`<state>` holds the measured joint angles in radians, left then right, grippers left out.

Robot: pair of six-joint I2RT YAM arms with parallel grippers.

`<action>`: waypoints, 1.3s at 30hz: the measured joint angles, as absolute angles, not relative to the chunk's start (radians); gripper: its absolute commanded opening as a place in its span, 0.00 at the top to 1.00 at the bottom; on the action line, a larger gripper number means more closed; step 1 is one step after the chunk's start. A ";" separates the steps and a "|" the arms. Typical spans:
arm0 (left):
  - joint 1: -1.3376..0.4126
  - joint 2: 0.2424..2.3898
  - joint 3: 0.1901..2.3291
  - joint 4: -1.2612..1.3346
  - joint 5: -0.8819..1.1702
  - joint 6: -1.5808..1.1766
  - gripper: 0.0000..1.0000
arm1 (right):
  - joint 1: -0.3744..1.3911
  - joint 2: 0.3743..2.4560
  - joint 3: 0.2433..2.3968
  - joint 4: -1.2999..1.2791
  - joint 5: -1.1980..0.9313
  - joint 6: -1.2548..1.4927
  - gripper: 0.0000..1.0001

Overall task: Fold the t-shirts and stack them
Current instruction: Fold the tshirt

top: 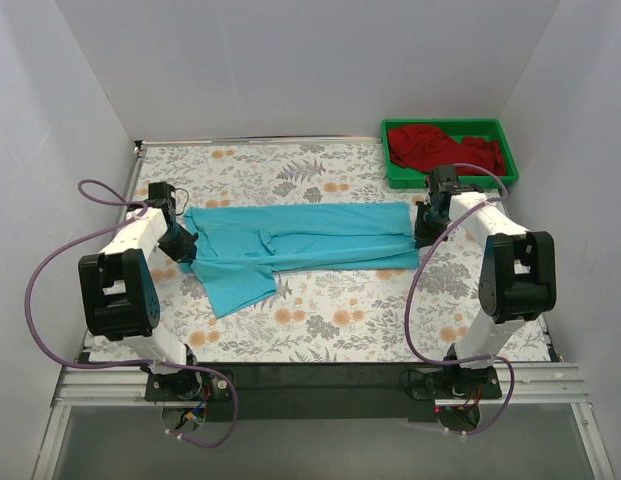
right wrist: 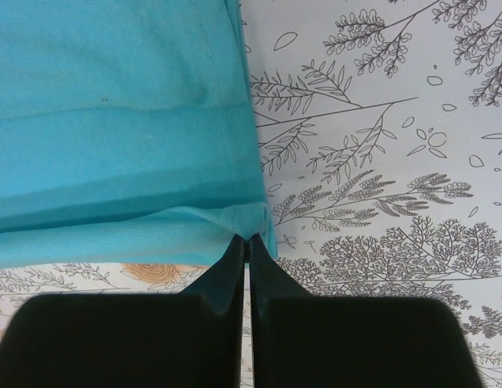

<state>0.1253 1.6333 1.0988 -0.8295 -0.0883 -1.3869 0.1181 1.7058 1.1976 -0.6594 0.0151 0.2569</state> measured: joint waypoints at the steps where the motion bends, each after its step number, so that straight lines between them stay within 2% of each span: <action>1: 0.126 1.635 1.099 -0.830 -0.088 -1.387 1.00 | 0.118 1.713 1.202 -0.659 0.015 0.257 0.99; 19: 0.136 1.644 1.086 -0.789 -0.080 -1.396 1.00 | 0.118 1.789 1.247 -0.653 0.000 0.250 0.98; 21: 0.136 1.644 1.083 -0.784 -0.078 -1.398 1.00 | 0.118 1.789 1.250 -0.651 0.000 0.250 0.96; 23: 0.136 1.644 1.078 -0.779 -0.078 -1.400 1.00 | 0.118 1.792 1.250 -0.648 0.000 0.250 0.86; 25: 0.137 1.644 1.073 -0.776 -0.074 -1.402 0.90 | 0.118 1.797 1.250 -0.648 -0.005 0.250 0.81; 26: 0.137 1.644 1.072 -0.776 -0.071 -1.401 0.78 | 0.118 1.800 1.250 -0.646 -0.007 0.248 0.74; 29: 0.139 1.642 1.072 -0.767 -0.059 -1.402 0.65 | 0.119 1.802 1.250 -0.638 -0.010 0.240 0.61; 30: 0.141 1.638 1.072 -0.764 -0.055 -1.404 0.54 | 0.123 1.800 1.250 -0.632 -0.010 0.237 0.59; 33: 0.142 1.597 1.072 -0.759 -0.043 -1.398 0.34 | 0.137 1.777 1.250 -0.626 -0.010 0.232 0.50; 36: 0.142 1.510 1.065 -0.757 -0.034 -1.394 0.27 | 0.176 1.711 1.238 -0.616 -0.010 0.226 0.45; 39: 0.141 1.374 1.019 -0.751 -0.014 -1.386 0.26 | 0.258 1.608 1.204 -0.582 -0.023 0.222 0.43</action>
<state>0.1410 1.3735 1.0191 -0.7509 -0.0139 -1.3861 0.2584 1.6077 1.2041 -0.5816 -0.0227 0.2222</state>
